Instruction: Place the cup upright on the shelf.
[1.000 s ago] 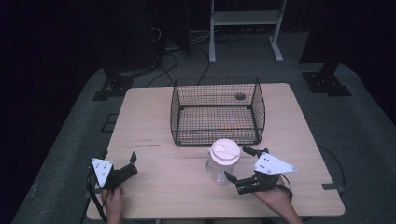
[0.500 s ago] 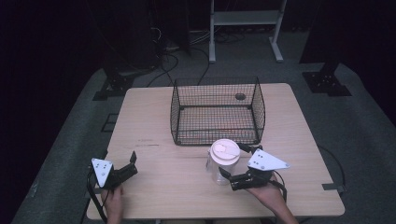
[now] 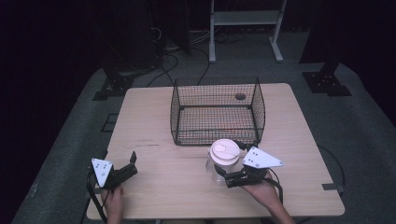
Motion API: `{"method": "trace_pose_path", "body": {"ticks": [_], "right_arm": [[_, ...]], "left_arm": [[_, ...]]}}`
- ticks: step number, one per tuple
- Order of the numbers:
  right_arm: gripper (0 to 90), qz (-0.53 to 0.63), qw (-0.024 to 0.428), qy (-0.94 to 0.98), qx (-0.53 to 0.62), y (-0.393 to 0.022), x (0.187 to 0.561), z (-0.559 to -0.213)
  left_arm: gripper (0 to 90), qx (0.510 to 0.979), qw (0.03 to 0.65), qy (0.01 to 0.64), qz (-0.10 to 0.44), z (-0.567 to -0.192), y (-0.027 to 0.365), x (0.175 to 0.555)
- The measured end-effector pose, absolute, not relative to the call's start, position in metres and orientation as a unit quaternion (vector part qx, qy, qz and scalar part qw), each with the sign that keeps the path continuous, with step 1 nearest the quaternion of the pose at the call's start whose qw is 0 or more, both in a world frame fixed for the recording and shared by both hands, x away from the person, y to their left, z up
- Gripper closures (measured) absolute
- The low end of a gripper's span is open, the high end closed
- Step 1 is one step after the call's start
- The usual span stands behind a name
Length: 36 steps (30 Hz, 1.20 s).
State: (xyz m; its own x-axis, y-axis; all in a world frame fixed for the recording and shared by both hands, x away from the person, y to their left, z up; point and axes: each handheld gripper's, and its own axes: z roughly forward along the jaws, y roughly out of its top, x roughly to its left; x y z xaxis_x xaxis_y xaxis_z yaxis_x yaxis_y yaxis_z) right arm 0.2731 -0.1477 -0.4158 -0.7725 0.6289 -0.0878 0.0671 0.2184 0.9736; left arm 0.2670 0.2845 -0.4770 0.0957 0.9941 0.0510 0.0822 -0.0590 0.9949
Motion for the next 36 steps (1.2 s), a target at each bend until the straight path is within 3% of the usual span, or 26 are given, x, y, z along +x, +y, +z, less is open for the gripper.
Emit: {"method": "trace_pose_path", "body": {"ticks": [28,36], "right_arm": [[4.6,0.579,0.237,0.743,0.238,-0.148,0.274,-0.415],[4.6,0.582,0.244,0.74,0.231,-0.148,0.275,-0.402]], "left_arm": [[0.0,0.557,0.487,0.483,0.468,-0.477,0.284,0.267],[0.0,0.557,0.488,0.483,0.468,-0.477,0.285,0.267]]}}
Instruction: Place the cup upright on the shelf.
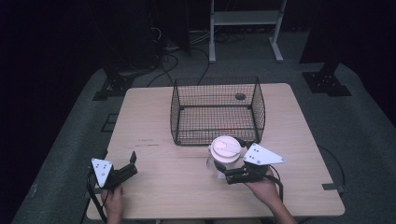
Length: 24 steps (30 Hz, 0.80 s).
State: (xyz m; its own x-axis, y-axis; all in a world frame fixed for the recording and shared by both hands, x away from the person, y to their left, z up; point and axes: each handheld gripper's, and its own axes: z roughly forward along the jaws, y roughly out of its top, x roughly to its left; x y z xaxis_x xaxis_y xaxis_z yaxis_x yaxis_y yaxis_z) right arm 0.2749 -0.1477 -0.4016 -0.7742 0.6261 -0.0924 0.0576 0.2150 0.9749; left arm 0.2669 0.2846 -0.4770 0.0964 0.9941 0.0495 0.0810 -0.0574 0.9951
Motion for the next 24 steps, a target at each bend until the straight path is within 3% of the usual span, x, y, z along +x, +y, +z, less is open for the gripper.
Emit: {"method": "trace_pose_path", "body": {"ticks": [24], "right_arm": [[4.6,0.586,0.272,0.731,0.218,-0.146,0.31,-0.331]], "left_arm": [[0.0,0.557,0.487,0.485,0.467,-0.477,0.285,0.267]]}}
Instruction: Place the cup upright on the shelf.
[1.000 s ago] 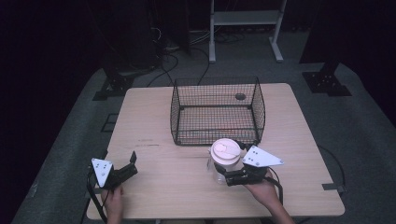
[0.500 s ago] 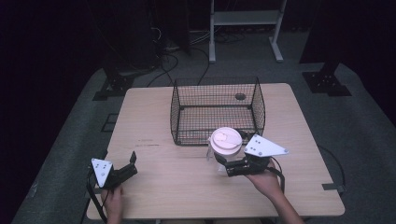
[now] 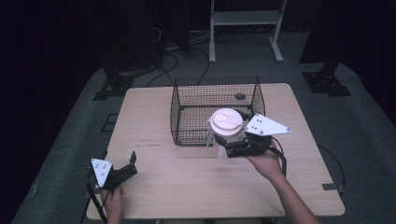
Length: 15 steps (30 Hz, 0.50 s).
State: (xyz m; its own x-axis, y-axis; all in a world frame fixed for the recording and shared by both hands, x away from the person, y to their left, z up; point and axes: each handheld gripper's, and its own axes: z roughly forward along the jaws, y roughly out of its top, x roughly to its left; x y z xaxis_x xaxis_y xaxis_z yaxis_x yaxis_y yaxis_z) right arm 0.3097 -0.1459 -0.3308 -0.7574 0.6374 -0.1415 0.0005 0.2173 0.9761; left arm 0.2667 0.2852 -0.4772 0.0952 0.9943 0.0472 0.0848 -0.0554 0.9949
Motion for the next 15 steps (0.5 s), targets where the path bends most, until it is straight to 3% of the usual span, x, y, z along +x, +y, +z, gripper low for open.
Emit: {"method": "trace_pose_path", "body": {"ticks": [15], "right_arm": [[4.6,0.586,0.274,0.725,0.236,-0.145,0.344,-0.304]], "left_arm": [[0.0,0.557,0.488,0.485,0.465,-0.477,0.286,0.267]]}}
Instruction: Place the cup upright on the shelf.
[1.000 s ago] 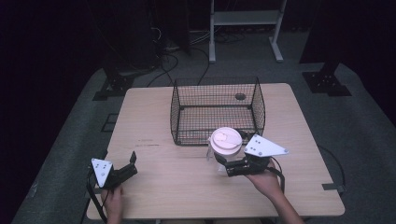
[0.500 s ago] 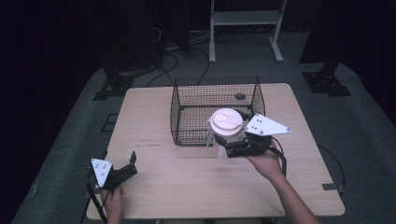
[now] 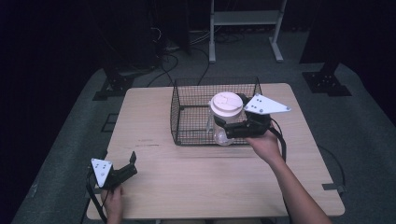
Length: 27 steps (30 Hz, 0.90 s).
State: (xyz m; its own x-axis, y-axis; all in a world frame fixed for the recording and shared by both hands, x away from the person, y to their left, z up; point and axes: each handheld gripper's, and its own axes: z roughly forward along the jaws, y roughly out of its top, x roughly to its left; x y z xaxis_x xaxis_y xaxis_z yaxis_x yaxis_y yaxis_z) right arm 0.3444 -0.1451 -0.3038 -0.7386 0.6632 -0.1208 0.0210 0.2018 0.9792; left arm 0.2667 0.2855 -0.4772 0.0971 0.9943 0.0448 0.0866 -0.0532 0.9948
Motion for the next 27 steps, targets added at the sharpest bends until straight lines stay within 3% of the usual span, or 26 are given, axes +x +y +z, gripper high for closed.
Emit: {"method": "trace_pose_path", "body": {"ticks": [27], "right_arm": [[4.6,0.565,0.299,0.722,0.266,-0.129,0.405,-0.284]], "left_arm": [[0.0,0.553,0.492,0.487,0.463,-0.477,0.286,0.267]]}}
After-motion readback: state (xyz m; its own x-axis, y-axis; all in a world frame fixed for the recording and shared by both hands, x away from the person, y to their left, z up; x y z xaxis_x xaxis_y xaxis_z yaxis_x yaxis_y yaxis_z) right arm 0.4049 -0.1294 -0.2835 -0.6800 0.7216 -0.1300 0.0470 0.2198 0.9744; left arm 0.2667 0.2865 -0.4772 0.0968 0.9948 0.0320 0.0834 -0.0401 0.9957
